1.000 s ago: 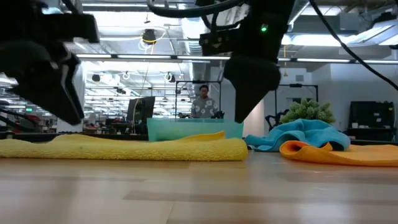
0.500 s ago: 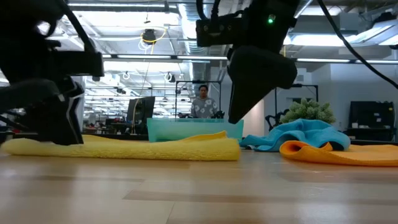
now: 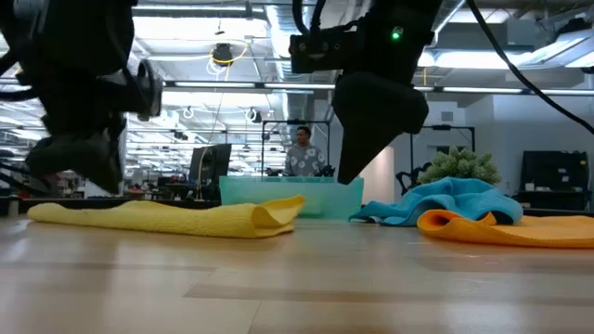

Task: Roll microfiber towels into tight, uniform cylinder then place into a basket
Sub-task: Roll the yellow microfiber cloth

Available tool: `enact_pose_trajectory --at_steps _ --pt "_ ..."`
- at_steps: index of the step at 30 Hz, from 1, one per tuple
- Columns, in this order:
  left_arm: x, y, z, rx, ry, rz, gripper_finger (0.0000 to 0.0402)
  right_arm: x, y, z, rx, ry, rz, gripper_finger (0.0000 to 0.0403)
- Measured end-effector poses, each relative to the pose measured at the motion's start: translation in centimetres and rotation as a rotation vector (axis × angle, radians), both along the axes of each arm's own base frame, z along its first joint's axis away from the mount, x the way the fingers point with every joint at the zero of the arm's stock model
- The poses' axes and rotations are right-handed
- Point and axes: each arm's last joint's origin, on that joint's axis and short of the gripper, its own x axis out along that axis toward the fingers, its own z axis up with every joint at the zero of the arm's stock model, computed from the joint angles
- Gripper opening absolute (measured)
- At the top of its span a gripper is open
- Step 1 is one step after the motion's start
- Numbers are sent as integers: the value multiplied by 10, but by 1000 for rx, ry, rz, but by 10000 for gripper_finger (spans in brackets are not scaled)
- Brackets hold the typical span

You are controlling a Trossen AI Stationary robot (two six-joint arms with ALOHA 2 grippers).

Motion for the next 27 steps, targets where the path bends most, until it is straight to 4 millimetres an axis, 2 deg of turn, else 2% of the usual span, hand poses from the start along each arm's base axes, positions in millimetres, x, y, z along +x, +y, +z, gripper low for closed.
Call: enact_pose_trajectory --at_steps 7,11,17,23,27 --pt "23 -18 0 -122 -216 -110 132 0 -2 0 -1 2 -5 157" --pt "30 -28 -1 -206 -232 -226 132 0 -1 0 1 2 -2 157" --pt "15 -46 0 -224 -122 -381 132 6 13 2 7 -61 113 157" --pt "-16 -59 5 -196 -19 -392 132 20 33 9 24 -233 264 157" --pt "-38 -63 5 -125 97 -392 132 28 37 15 29 -323 310 157"
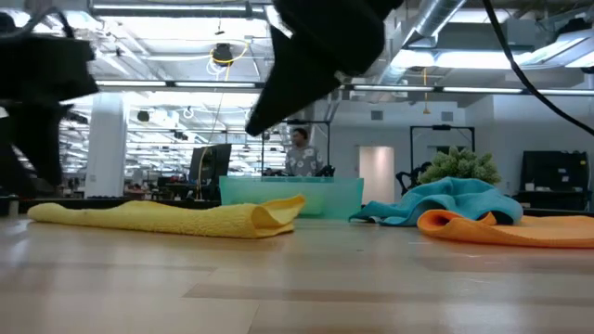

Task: Roll microfiber towels into tight, uniform cylinder then place into a basket
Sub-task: Roll the yellow microfiber cloth

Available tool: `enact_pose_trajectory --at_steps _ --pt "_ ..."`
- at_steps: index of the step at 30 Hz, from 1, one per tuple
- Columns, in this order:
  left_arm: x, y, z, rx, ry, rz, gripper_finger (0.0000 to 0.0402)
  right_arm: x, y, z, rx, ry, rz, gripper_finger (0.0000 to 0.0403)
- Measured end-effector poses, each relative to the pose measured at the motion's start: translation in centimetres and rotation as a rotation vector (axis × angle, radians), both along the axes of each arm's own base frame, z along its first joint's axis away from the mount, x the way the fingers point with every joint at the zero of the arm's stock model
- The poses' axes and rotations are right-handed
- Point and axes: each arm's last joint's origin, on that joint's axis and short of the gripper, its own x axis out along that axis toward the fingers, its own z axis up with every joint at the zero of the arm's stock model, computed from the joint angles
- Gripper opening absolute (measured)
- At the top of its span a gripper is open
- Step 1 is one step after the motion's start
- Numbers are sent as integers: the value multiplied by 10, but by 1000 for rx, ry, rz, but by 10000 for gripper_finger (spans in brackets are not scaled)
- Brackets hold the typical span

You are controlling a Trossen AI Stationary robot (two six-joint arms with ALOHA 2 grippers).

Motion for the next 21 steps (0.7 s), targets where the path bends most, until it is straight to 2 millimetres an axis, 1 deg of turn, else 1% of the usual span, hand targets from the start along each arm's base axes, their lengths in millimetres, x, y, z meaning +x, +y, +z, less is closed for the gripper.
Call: enact_pose_trajectory --at_steps 4,8,14,21 --pt "-15 -3 -4 45 38 -32 132 1 0 0 -4 -3 16 157" --pt "-23 -2 -10 56 41 -27 132 2 2 -3 49 -23 50 157" --pt "-26 2 -10 117 30 -23 132 -1 1 -22 27 -76 112 157" --pt "-27 4 -9 146 37 -31 132 -4 -2 -36 37 -118 123 157"
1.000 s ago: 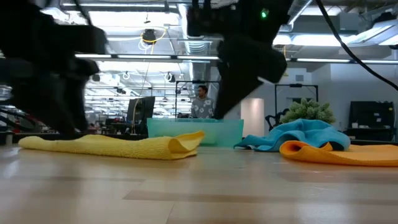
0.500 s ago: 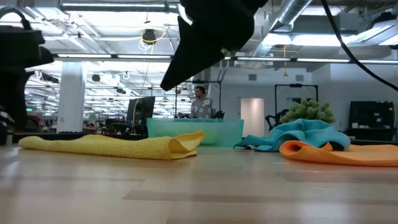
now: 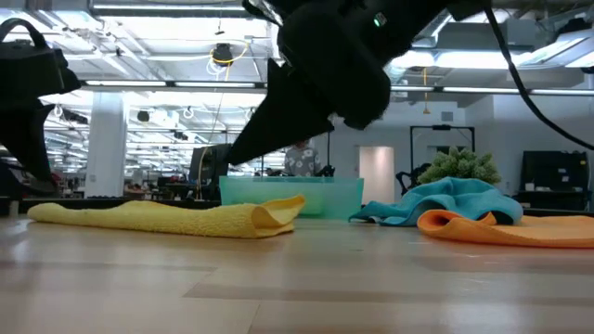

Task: Roll microfiber towels into tight, uniform cylinder then place into a basket
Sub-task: Roll the yellow microfiber cloth

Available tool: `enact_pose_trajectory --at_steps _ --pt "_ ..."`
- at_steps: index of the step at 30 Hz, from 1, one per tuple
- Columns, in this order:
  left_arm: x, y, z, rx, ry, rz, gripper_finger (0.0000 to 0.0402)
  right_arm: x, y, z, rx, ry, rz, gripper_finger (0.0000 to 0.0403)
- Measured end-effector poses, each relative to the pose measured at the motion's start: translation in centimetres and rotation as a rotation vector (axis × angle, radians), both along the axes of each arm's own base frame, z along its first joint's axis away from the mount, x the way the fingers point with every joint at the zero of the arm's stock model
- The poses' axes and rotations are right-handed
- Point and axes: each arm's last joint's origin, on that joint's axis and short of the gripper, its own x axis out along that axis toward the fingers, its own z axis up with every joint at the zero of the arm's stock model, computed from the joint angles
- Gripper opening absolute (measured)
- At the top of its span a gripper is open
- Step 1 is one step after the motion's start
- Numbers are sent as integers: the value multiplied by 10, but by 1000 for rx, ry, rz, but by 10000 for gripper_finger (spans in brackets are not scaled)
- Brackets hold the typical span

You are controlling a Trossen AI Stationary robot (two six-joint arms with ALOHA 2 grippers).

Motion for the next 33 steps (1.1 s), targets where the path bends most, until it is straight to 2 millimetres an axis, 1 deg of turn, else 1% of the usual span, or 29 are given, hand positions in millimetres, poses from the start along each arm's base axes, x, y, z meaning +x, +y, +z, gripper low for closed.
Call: enact_pose_trajectory --at_steps 4,6,9,14,17,22,26,27,28,31,33 --pt "1 1 0 2 4 -1 132 1 -3 -4 48 -15 54 157" --pt "2 2 0 -1 2 11 132 -1 -4 -8 68 -10 47 157" --pt "4 3 0 -16 12 26 132 -1 -5 -9 87 -19 31 162" --pt "6 6 0 12 24 0 134 2 -12 -8 91 -26 15 193" --pt "7 10 -1 28 27 1 145 5 -17 -8 92 -28 -1 215" --pt "1 23 -14 43 48 51 173 6 -21 -9 128 -22 -17 234" --pt "-2 30 -23 35 40 77 186 6 -20 -20 117 10 -10 235" --pt "-2 31 -25 29 33 80 187 8 -19 -22 123 -5 -9 235" --pt "-1 31 -26 20 32 76 188 12 -19 -26 128 -19 -9 235" --pt "1 32 -27 11 42 47 188 9 -21 -44 98 45 -18 235" --pt "1 32 -28 19 41 34 188 13 -22 -47 100 44 -23 235"
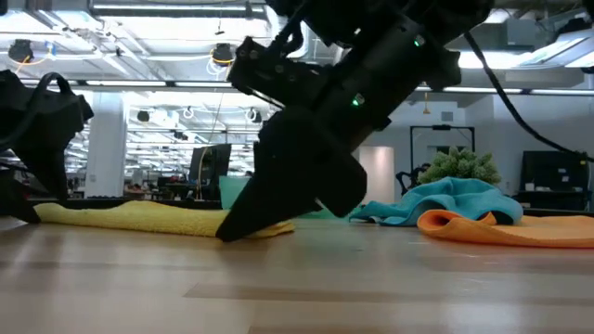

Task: Roll microfiber towels into tight, uniform cylinder then place into a basket
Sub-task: Roll the yellow microfiber cloth

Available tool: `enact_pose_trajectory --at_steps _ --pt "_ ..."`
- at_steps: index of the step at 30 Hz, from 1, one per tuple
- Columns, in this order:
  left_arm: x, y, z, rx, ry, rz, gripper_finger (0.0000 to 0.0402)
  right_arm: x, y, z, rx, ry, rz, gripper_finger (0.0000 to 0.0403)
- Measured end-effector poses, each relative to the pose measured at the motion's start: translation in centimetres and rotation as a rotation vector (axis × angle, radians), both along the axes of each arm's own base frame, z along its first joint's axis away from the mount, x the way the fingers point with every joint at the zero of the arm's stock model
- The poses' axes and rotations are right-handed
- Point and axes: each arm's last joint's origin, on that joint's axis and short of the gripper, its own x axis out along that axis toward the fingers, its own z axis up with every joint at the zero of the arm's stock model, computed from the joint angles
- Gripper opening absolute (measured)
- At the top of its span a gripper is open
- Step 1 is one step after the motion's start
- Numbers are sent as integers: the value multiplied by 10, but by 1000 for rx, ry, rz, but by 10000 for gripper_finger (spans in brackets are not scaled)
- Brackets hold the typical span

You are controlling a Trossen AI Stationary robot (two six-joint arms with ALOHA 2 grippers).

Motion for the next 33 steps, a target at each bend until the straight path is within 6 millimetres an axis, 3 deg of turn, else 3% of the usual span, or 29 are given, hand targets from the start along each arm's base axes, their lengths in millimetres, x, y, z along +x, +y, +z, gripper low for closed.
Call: enact_pose_trajectory --at_steps 14,28,33 --pt "1 9 -7 22 -15 -18 187 0 -6 -1 68 23 -85 229" --pt "10 14 -8 23 -2 -57 186 0 -6 -2 65 30 -82 152" --pt "13 16 -9 -5 -4 -32 154 0 -6 -2 60 31 -76 130"
